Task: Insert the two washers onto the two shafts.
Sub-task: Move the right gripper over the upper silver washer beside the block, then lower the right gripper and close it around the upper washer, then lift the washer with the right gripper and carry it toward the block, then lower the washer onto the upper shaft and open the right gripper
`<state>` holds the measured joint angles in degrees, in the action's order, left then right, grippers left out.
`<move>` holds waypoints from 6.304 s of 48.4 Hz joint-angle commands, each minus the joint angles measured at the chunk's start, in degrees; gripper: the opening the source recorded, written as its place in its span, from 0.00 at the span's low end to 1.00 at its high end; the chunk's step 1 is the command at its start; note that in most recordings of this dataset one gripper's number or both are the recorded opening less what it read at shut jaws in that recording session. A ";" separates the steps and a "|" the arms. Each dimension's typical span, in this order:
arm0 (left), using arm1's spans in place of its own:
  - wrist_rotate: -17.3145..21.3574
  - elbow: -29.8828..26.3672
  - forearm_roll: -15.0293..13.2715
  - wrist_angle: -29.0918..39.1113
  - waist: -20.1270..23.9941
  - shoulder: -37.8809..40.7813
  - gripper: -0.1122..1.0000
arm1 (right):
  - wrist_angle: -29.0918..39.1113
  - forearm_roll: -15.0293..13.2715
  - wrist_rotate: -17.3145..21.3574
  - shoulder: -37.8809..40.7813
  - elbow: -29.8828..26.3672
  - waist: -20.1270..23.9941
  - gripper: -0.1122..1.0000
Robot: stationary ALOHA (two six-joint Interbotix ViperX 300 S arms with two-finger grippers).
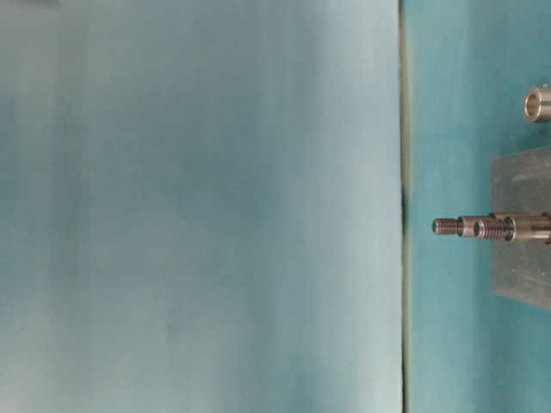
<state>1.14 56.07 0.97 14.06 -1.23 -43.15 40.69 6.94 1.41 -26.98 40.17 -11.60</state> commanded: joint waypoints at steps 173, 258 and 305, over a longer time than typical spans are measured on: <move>-0.26 -1.14 0.18 4.13 0.00 1.23 0.10 | 5.01 -1.49 -8.00 36.56 -20.48 0.44 0.41; -0.35 -0.09 0.18 3.96 -0.09 0.35 0.10 | 20.57 -1.67 -10.72 46.32 -45.26 2.37 0.41; -0.44 -0.35 0.18 3.96 -0.09 0.35 0.10 | 21.80 1.85 -10.72 48.43 -46.14 2.11 0.84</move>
<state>0.79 56.60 0.97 18.46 -1.23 -42.80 62.49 7.56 -8.70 22.59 -4.31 -9.58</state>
